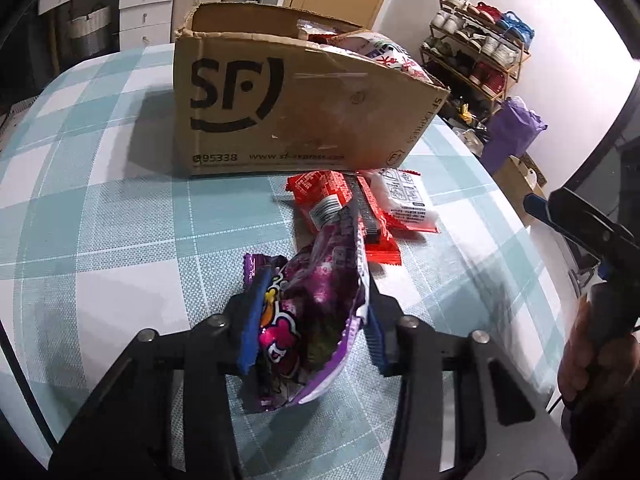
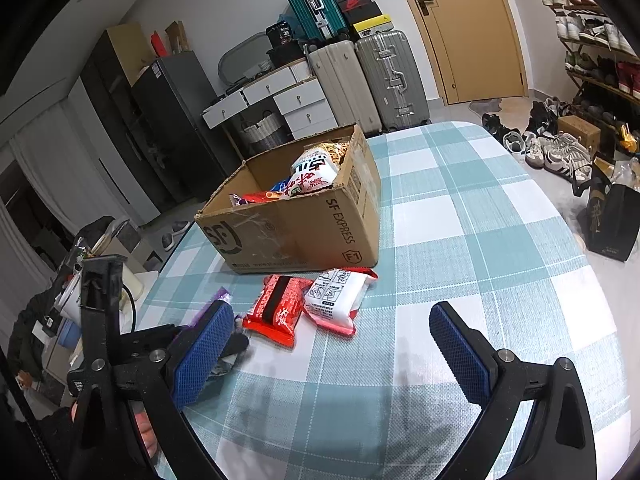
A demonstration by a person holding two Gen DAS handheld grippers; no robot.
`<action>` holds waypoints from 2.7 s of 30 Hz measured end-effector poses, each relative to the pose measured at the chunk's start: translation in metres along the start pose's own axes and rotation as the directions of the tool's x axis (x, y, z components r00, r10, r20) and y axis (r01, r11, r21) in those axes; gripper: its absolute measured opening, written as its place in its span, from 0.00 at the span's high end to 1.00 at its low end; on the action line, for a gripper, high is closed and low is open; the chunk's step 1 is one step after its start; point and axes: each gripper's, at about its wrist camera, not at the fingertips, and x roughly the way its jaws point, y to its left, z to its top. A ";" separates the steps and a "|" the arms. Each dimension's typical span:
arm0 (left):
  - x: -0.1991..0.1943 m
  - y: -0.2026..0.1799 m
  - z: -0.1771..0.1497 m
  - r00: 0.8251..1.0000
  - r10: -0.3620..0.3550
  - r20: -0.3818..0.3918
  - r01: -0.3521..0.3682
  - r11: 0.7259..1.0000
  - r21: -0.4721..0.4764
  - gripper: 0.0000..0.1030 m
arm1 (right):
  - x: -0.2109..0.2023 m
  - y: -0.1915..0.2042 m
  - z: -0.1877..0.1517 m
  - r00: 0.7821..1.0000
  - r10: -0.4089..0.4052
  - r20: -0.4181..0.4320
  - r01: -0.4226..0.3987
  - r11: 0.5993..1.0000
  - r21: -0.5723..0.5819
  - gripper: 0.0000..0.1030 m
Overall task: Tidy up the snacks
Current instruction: 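Grasp the purple candy bag with the left tool, then grasp the white noodle snack bag with the right tool while the left tool holds the purple bag, then lift both held bags and carry them over the cardboard box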
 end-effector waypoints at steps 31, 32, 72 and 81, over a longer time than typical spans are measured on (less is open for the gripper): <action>-0.035 0.019 0.000 0.999 -0.030 0.031 0.031 0.999 -0.034 0.70 | 0.026 -0.008 -0.003 0.998 -0.016 -0.064 0.019 0.999 0.039 0.03; -0.035 0.019 0.000 0.999 -0.031 0.031 0.032 0.999 -0.034 0.70 | 0.029 -0.009 -0.002 0.997 -0.019 -0.070 0.022 0.999 0.041 0.03; -0.044 0.039 0.002 0.999 -0.023 0.023 0.025 0.997 -0.067 0.70 | 0.129 0.015 0.004 0.965 -0.208 -0.158 0.185 0.972 -0.147 0.55; -0.050 0.039 0.004 1.000 -0.010 0.030 0.012 0.997 -0.076 0.70 | 0.120 0.006 0.006 0.976 -0.162 -0.146 0.148 0.984 -0.100 0.59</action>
